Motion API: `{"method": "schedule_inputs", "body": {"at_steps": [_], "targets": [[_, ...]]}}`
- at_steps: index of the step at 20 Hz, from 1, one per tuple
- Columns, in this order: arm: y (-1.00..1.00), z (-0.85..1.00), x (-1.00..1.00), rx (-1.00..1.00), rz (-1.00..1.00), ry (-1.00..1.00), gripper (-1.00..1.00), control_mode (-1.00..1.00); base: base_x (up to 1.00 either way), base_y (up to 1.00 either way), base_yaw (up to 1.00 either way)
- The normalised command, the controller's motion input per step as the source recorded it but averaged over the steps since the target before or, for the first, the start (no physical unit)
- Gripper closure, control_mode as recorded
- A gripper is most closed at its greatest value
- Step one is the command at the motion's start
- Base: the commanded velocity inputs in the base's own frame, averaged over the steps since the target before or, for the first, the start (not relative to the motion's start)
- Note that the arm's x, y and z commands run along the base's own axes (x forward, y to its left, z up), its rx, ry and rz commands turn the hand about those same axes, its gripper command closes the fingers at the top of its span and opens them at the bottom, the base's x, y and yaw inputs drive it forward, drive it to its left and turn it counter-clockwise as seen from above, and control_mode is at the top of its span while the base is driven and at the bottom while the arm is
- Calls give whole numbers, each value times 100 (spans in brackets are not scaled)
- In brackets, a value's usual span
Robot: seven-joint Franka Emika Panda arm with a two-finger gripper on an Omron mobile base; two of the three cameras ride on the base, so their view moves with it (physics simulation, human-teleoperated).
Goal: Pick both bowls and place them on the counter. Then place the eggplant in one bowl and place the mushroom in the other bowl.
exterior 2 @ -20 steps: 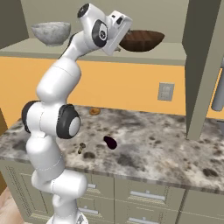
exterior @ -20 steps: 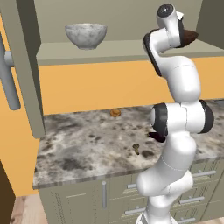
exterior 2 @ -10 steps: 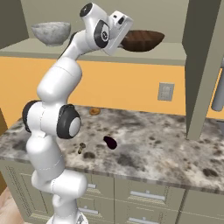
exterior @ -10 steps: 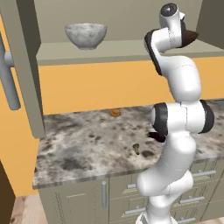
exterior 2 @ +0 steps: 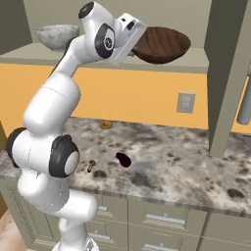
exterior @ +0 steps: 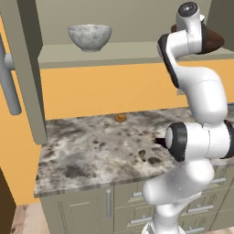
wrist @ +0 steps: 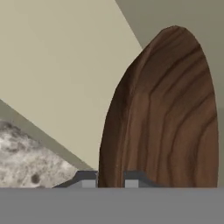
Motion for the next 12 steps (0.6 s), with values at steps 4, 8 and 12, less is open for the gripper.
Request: {"method": "schedule_inputs", "body": {"at_steps": [4, 8, 12], "targets": [[15, -1, -100, 0, 0, -7, 100, -100, 0, 0, 0], [27, -14, -100, 0, 0, -3, 100, -100, 0, 0, 0], [28, -32, -100, 0, 0, -2, 100, -100, 0, 0, 0]]}}
